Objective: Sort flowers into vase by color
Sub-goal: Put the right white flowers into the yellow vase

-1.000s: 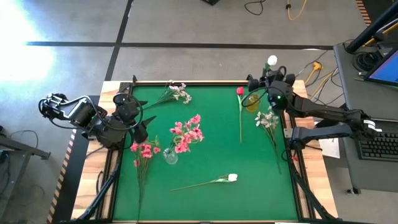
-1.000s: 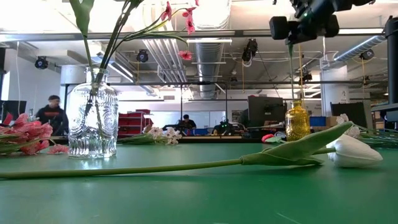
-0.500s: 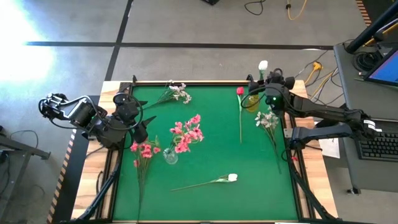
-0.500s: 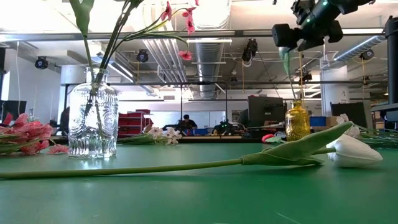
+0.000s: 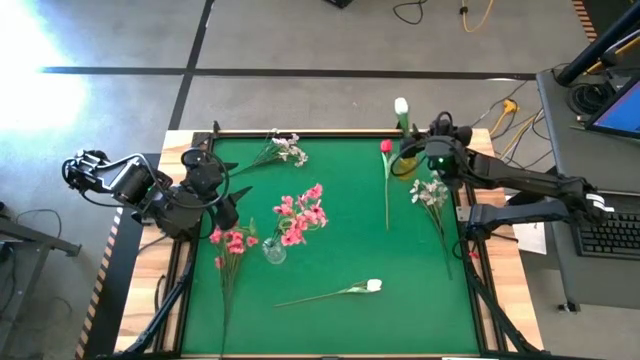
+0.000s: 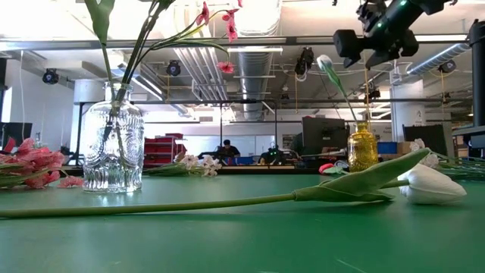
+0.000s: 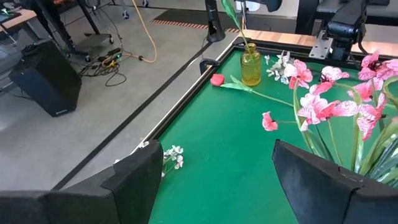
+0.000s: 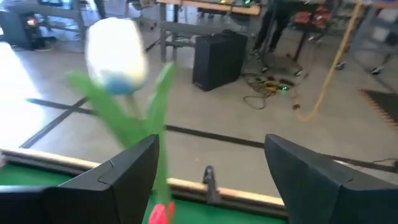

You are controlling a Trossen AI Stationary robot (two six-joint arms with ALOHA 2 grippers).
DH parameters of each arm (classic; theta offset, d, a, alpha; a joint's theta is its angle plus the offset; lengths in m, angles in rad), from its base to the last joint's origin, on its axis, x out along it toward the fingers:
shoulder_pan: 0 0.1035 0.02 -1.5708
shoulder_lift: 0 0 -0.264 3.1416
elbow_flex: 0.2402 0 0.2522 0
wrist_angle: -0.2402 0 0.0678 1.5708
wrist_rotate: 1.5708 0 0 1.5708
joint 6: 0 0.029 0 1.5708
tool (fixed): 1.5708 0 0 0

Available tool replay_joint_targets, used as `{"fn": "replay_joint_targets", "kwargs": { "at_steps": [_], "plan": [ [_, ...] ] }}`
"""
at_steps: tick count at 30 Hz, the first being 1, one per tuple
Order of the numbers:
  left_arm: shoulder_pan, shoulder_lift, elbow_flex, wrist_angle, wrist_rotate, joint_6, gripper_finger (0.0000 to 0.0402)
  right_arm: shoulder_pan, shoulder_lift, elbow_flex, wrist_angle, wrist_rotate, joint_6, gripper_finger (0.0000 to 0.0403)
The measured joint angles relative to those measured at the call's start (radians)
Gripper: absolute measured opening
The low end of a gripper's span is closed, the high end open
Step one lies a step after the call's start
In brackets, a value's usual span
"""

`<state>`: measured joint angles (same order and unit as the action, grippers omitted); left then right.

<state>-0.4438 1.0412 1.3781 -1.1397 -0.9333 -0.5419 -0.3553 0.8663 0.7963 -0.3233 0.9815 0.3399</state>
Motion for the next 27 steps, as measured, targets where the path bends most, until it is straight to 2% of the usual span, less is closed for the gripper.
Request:
{"fn": "replay_joint_targets", "kwargs": {
  "at_steps": [8, 12, 17, 23, 27],
  "plan": [
    [0.001, 0.006, 0.0, 0.013, 0.001, -0.039, 0.0285, 0.0, -0.043, 0.0, -0.079, -0.099, 0.077, 0.0301],
    [0.007, 0.028, 0.0, 0.027, 0.005, -0.044, 0.0285, 0.0, -0.053, 0.0, -0.092, -0.212, 0.132, 0.0301],
    [0.048, 0.069, 0.0, 0.027, 0.088, -0.043, 0.0285, 0.0, -0.054, 0.0, -0.093, -0.337, 0.189, 0.0295],
    [0.099, 0.095, 0.0, 0.028, 0.088, 0.0, 0.0285, 0.007, -0.054, 0.0, -0.119, -0.446, 0.262, 0.0289],
    [0.109, 0.09, 0.0, 0.033, 0.088, 0.027, 0.0285, 0.032, -0.054, 0.001, -0.203, -0.526, 0.342, 0.0288]
  ]
}}
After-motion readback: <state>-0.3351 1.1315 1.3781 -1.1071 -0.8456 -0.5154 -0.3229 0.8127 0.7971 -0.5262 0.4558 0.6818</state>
